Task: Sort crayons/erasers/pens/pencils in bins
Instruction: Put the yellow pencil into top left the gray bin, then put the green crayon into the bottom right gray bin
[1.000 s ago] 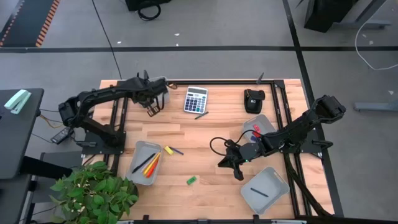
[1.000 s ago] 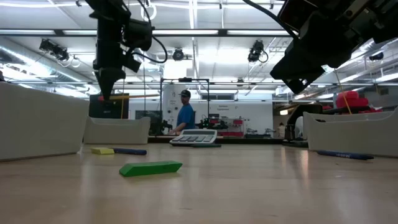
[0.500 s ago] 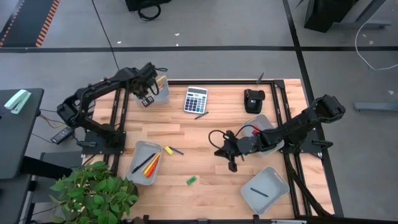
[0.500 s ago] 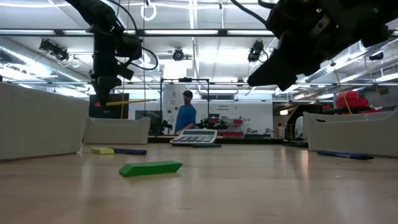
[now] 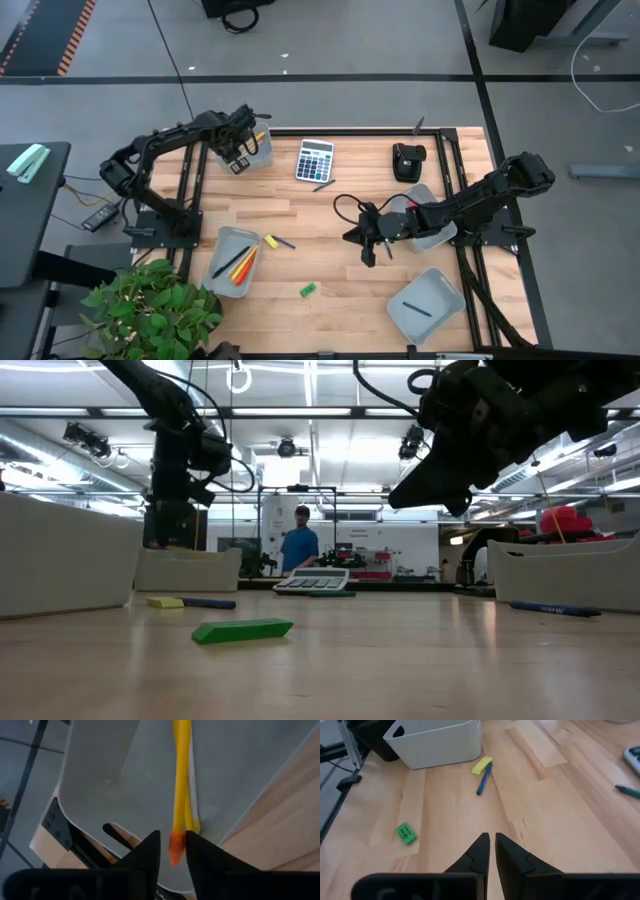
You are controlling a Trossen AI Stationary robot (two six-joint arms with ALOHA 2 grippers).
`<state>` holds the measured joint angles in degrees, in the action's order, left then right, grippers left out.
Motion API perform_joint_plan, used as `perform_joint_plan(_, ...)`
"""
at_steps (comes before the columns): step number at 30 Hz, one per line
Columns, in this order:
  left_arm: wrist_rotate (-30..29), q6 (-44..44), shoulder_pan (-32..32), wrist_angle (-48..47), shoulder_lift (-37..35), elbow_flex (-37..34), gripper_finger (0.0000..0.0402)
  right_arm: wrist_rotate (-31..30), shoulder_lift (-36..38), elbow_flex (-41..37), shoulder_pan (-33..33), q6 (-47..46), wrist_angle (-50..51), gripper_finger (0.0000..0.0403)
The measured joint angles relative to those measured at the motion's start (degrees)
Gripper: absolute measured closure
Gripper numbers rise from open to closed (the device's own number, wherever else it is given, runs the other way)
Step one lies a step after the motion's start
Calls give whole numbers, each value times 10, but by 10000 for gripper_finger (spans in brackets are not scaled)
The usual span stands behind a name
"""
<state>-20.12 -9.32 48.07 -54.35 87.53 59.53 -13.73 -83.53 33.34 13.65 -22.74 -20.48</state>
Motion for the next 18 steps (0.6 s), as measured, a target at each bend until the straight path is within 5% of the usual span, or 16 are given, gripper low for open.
perform_joint_plan(9, -7, 8, -27, -4, 10, 1, 236, -41, 0, 0, 46, -42, 19, 365)
perform_joint_plan(18, -8, 24, -130, 67, -10, 28, 261, -120, 0, 0, 62, -2, 23, 365)
